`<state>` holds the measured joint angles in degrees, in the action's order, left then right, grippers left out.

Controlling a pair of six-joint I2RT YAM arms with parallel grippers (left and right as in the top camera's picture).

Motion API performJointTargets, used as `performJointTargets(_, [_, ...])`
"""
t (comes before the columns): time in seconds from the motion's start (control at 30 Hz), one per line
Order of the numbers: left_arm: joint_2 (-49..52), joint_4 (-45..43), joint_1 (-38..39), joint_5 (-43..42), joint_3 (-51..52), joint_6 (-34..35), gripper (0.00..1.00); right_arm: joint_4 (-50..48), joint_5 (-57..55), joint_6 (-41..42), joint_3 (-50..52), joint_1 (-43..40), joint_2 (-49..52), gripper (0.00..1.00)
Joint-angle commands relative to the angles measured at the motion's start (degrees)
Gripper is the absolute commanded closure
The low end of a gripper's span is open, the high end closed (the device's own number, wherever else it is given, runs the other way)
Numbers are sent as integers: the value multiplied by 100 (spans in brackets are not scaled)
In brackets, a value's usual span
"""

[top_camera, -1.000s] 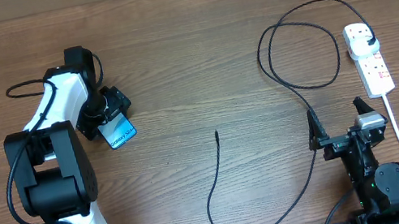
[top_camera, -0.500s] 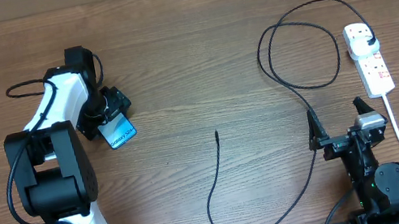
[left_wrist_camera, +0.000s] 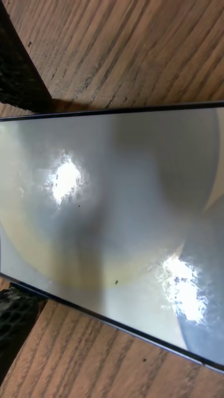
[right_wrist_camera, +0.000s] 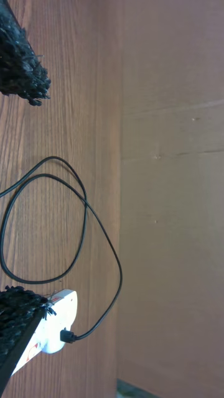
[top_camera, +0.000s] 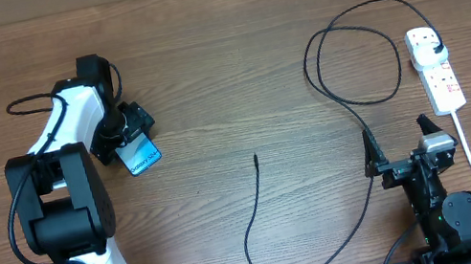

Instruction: Plug charger to phone and switch on socket

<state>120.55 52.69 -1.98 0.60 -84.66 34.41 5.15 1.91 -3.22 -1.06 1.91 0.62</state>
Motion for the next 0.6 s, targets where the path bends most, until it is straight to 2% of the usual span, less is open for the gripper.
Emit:
performJointTargets(0.0, [105, -26, 13, 146, 109, 28, 9, -33, -55, -26, 59, 33, -48, 0])
performJointTargets(0.57, [105, -44, 13, 186, 109, 28, 9, -33, -55, -26, 59, 33, -48, 0])
